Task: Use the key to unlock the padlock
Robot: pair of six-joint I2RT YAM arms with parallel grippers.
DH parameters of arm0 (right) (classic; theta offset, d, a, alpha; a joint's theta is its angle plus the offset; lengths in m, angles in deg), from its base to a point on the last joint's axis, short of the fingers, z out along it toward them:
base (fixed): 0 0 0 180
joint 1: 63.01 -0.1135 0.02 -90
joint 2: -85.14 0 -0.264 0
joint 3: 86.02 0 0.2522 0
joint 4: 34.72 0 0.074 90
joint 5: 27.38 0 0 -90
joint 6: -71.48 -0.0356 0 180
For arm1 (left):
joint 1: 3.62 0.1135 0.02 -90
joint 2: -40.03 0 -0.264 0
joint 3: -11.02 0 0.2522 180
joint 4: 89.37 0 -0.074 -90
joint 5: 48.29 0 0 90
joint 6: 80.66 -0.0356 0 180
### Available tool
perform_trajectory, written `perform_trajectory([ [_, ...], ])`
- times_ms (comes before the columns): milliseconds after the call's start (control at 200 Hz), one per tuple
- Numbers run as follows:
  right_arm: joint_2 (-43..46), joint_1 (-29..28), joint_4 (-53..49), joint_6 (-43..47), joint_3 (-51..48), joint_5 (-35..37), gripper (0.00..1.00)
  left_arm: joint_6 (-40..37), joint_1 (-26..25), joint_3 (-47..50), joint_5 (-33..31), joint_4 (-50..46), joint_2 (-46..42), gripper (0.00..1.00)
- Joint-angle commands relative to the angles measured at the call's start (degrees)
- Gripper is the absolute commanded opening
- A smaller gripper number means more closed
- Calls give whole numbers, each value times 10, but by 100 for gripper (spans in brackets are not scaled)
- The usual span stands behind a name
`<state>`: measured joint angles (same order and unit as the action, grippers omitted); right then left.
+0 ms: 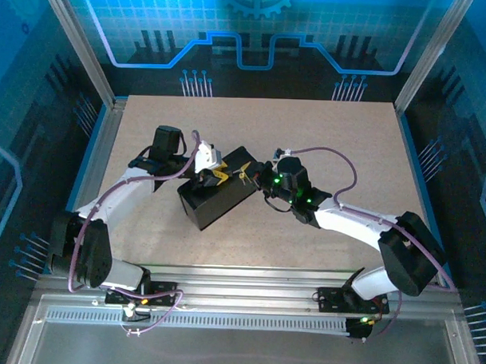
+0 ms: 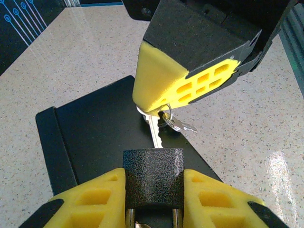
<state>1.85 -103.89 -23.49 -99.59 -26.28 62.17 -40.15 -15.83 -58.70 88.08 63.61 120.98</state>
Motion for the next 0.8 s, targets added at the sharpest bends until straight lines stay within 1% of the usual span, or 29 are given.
perform_trajectory([
  [0,2,-2,26,-8,-1,13,0,-11,6,9,20,-8,-1,0],
  [170,15,2,18,2,0,21,0,-11,7,11,17,-10,-4,0],
  [795,-9,-7,41,-7,11,4,0,1,8,9,12,-4,0,0],
])
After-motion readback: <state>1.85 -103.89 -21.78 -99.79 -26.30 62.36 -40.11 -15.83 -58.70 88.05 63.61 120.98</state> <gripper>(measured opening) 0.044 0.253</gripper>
